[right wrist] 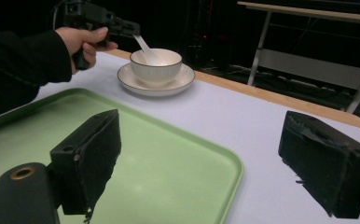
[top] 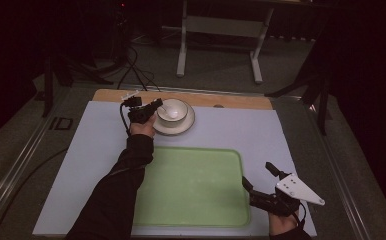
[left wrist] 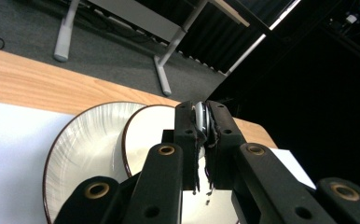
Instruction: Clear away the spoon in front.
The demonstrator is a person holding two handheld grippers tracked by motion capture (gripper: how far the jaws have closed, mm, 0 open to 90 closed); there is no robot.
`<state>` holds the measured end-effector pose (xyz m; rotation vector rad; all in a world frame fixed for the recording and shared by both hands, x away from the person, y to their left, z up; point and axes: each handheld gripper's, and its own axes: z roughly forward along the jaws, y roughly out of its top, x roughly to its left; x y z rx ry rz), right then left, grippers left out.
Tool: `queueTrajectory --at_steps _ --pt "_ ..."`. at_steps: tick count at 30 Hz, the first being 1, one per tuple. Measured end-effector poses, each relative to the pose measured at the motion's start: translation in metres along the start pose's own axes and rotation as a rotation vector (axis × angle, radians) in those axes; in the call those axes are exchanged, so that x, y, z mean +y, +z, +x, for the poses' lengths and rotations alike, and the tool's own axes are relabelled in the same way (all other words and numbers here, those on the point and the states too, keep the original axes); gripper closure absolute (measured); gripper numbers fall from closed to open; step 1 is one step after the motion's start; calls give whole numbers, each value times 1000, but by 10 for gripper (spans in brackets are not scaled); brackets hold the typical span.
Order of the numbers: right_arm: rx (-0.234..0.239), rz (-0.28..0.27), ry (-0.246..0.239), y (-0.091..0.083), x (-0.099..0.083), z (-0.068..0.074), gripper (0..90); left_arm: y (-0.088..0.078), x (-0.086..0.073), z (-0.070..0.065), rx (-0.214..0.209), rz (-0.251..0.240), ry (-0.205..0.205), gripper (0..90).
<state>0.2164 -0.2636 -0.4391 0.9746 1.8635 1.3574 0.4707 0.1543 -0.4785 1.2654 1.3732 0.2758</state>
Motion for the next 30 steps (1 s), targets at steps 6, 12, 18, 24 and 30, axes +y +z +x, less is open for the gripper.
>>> queueTrajectory --at_steps 6,12,18,24,30 --pt "-1 0 0 0 0 0 127 -10 12 -6 -12 -1 27 846" --pt "-3 -1 1 0 0 0 127 -24 23 -15 -37 21 67 847" --pt "-1 -3 -3 0 0 1 127 -34 29 -22 -52 38 88 847" --pt "0 -1 -3 1 0 2 127 -53 39 -30 -75 56 123 847" --pt "-1 0 -5 1 0 2 127 -68 44 -33 -92 73 142 847"
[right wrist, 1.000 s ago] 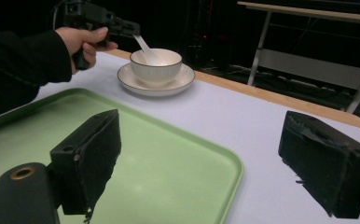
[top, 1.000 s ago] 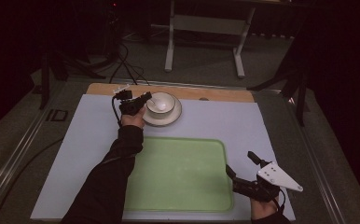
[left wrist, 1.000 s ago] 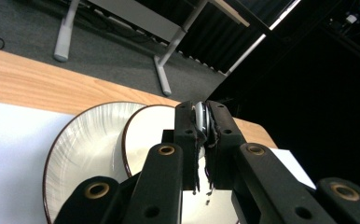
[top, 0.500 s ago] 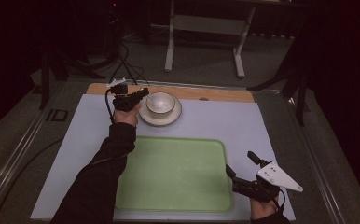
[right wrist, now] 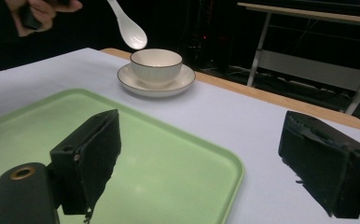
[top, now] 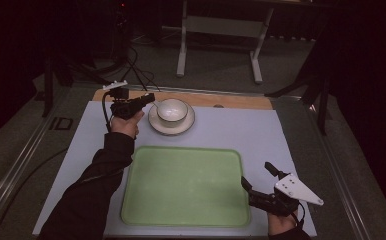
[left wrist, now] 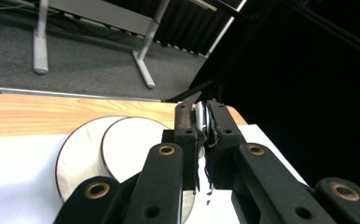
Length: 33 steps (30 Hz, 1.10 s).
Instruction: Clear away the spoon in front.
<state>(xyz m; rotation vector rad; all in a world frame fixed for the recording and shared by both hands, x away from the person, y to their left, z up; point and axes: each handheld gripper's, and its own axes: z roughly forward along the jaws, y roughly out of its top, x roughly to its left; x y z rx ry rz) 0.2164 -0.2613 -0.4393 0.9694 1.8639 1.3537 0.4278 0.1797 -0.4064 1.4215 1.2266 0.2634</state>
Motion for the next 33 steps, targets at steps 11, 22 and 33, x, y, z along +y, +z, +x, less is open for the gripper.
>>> queueTrajectory --at_steps 11,22,33 --pt "9 2 -7 1 0 2 127 -31 7 -10 -34 39 55 847" --pt "9 3 -5 2 0 2 127 -60 10 -23 -79 94 137 846" --pt "13 5 -8 3 0 4 127 -84 6 -33 -142 193 235 846"
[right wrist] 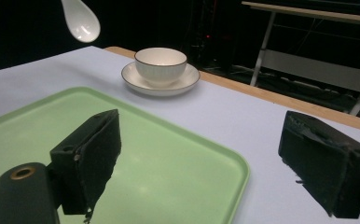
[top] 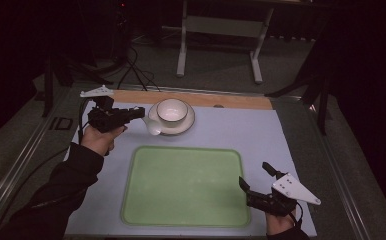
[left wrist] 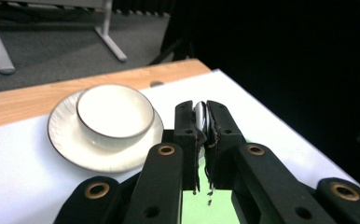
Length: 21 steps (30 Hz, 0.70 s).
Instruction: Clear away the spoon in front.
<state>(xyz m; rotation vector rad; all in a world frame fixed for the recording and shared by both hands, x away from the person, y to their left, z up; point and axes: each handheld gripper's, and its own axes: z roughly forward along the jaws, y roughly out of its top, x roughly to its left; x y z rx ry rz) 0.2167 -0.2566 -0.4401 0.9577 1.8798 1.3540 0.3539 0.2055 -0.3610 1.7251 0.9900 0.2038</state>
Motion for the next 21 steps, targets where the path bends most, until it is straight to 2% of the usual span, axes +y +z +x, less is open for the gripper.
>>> queueTrajectory --at_steps 6,12,17,18,21 --pt "0 -1 -2 0 0 0 127 -5 -9 -8 -30 54 42 845" --pt "1 -2 -4 0 0 1 127 -8 -22 -8 -71 98 50 845" --pt "1 -2 -4 0 0 1 127 -11 -29 -8 -107 131 72 845" --pt "1 -2 -4 0 0 1 127 -12 -33 -9 -124 160 92 845" --pt "3 2 -3 1 0 1 127 -11 -38 -10 -138 200 113 845"
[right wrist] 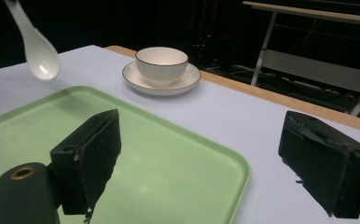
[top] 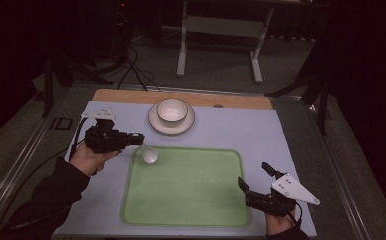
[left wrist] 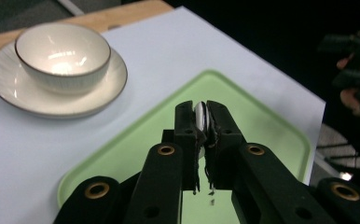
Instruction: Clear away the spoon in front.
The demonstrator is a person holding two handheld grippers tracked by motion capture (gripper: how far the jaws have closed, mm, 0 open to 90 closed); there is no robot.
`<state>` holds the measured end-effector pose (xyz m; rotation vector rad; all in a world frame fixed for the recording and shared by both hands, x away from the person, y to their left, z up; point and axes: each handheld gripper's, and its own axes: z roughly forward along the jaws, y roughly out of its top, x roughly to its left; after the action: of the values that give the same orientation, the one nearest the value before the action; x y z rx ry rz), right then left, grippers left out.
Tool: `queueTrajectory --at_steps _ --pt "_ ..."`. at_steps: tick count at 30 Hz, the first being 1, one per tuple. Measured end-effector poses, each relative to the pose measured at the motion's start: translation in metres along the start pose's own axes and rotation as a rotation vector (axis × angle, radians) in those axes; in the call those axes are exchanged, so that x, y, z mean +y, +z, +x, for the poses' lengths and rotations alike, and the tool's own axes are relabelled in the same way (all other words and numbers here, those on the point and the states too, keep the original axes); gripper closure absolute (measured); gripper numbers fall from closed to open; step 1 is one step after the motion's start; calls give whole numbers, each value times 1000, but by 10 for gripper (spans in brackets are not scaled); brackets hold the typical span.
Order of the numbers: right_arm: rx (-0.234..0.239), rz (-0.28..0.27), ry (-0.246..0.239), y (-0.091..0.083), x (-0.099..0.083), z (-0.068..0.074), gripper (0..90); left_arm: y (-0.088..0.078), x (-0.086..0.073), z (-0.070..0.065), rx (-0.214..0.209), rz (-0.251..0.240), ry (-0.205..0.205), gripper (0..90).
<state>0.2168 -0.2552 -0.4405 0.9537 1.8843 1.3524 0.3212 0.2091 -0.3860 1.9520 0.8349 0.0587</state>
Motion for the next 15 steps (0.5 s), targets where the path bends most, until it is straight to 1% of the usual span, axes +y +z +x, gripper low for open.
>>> queueTrajectory --at_steps 2,3,6,8,11,13,14,15 --pt "0 0 0 0 0 0 127 1 -1 0 -4 9 0 845" --pt "0 1 0 0 0 0 127 1 -4 0 -25 30 1 845" --pt "-1 0 -1 0 0 0 127 2 -7 0 -50 63 1 845" --pt "0 1 -1 0 0 0 127 2 -11 -1 -47 84 7 845" --pt "1 2 -1 1 0 0 127 5 -16 -5 -36 121 32 845" --pt "1 3 0 1 0 0 127 6 -19 -7 -44 141 29 844" --pt "1 3 -1 1 0 0 127 7 -20 -8 -45 155 35 844" --pt "1 4 -2 1 0 0 127 7 -21 -9 -56 165 33 844"
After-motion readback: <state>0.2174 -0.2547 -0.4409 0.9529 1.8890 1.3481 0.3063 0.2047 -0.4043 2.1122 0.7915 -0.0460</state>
